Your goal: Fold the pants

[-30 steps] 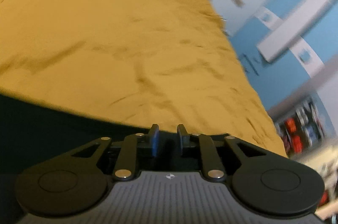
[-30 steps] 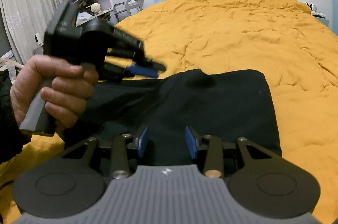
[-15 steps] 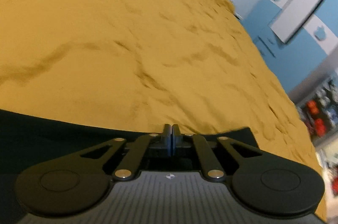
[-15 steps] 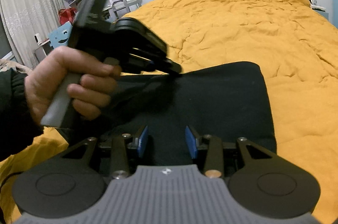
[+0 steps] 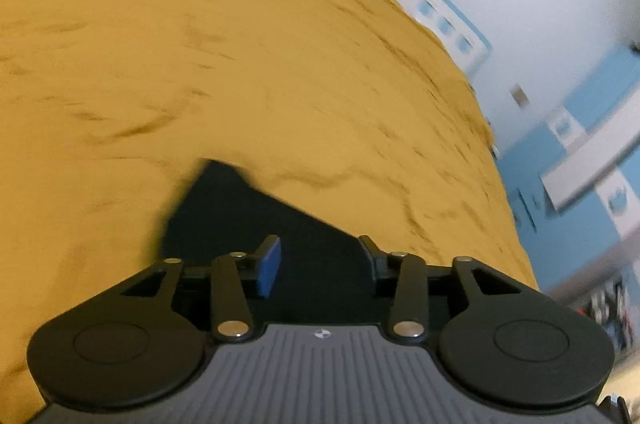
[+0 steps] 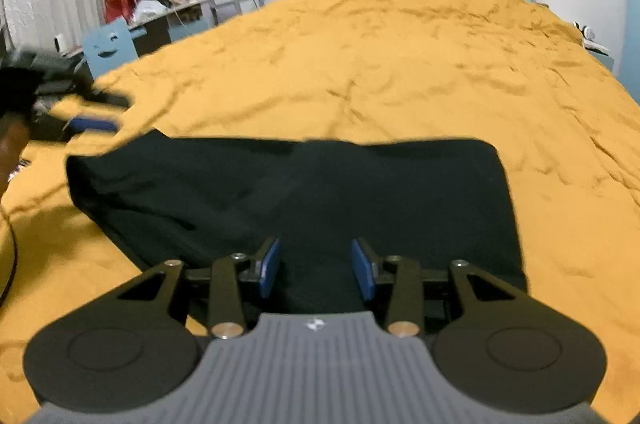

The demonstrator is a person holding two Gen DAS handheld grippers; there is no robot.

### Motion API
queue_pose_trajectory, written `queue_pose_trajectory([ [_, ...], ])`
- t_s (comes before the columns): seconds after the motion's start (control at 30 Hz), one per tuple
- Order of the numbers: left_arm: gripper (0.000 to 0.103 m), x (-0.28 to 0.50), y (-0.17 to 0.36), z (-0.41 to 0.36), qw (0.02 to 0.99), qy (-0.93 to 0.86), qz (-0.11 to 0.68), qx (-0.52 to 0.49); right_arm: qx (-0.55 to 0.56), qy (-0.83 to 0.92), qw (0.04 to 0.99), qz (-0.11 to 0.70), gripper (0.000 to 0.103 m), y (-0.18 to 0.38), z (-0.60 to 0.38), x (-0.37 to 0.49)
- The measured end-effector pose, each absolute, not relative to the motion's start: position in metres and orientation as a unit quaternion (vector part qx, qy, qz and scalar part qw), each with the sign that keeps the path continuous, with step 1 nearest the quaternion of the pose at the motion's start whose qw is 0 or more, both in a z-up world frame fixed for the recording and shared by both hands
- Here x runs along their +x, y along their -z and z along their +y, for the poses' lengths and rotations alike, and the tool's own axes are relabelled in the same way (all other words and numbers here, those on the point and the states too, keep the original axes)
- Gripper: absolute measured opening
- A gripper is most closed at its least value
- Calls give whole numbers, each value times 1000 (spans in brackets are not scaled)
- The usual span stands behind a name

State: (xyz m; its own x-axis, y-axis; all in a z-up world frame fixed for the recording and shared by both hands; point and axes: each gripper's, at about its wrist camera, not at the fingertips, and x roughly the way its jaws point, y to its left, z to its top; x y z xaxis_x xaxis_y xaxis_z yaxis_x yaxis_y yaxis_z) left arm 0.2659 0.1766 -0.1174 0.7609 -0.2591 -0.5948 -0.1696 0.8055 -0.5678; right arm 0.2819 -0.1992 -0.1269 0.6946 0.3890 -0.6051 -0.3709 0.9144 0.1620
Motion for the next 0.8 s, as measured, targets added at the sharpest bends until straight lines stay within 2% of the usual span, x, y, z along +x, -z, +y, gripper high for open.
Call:
queue_pose_trajectory([
  [0.2, 52, 232, 138, 228, 864, -19, 345, -366, 16, -207, 924, 320, 37, 118, -156, 287],
  [0.47, 58, 238, 164, 229, 838, 4, 329, -436, -3, -218, 926, 307, 37, 109, -104, 296],
  [0.67, 60, 246, 162, 225, 842, 15, 318, -435, -17, -270, 917, 294, 37, 104, -57, 307],
  [0.8, 59, 234, 157, 228, 849, 13, 322, -419, -87, -343, 895, 270, 37, 103, -6, 293],
])
